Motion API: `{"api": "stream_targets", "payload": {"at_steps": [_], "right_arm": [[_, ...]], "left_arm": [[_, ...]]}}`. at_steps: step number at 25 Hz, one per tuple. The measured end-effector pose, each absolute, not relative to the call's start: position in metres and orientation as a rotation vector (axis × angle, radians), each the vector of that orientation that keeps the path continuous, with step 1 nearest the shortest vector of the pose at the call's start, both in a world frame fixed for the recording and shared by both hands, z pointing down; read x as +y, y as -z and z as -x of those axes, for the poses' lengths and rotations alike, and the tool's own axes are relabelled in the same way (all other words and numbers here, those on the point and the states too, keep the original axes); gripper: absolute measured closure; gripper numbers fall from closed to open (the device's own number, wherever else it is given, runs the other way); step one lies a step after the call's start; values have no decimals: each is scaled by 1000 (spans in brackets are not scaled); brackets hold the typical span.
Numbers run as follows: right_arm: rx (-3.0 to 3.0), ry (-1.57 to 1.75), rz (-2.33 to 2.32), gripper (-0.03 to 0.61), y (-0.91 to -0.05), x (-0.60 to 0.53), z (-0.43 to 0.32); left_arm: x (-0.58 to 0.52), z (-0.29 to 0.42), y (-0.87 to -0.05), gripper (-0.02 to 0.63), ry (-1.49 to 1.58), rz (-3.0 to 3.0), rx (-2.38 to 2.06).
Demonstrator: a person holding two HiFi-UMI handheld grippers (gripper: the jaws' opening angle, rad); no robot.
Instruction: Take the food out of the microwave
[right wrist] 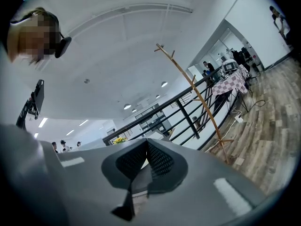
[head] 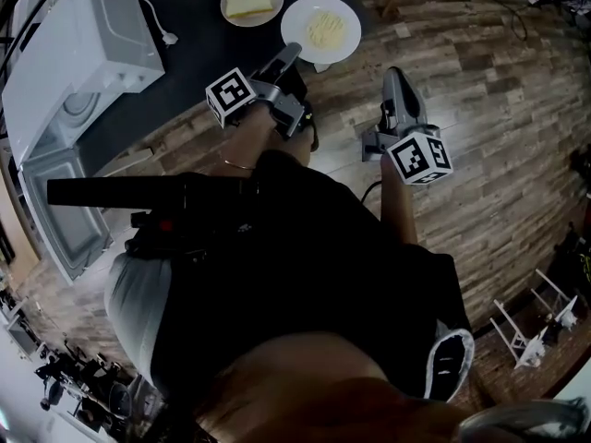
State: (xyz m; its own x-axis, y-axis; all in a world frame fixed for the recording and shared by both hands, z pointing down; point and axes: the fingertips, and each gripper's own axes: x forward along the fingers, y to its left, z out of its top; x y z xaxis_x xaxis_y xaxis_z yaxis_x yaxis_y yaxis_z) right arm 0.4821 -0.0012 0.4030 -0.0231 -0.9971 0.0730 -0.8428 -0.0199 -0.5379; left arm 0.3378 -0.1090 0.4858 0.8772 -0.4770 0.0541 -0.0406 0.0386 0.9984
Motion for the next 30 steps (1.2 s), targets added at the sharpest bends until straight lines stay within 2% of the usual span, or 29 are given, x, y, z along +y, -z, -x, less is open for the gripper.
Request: {"api": "stream_targets", "payload": {"at_steps": [30], "right_arm": [[1951, 725, 1854, 578, -406, -41, -514]], "left_arm": [[-136, -365, -490, 597, 368, -1473, -485]]}}
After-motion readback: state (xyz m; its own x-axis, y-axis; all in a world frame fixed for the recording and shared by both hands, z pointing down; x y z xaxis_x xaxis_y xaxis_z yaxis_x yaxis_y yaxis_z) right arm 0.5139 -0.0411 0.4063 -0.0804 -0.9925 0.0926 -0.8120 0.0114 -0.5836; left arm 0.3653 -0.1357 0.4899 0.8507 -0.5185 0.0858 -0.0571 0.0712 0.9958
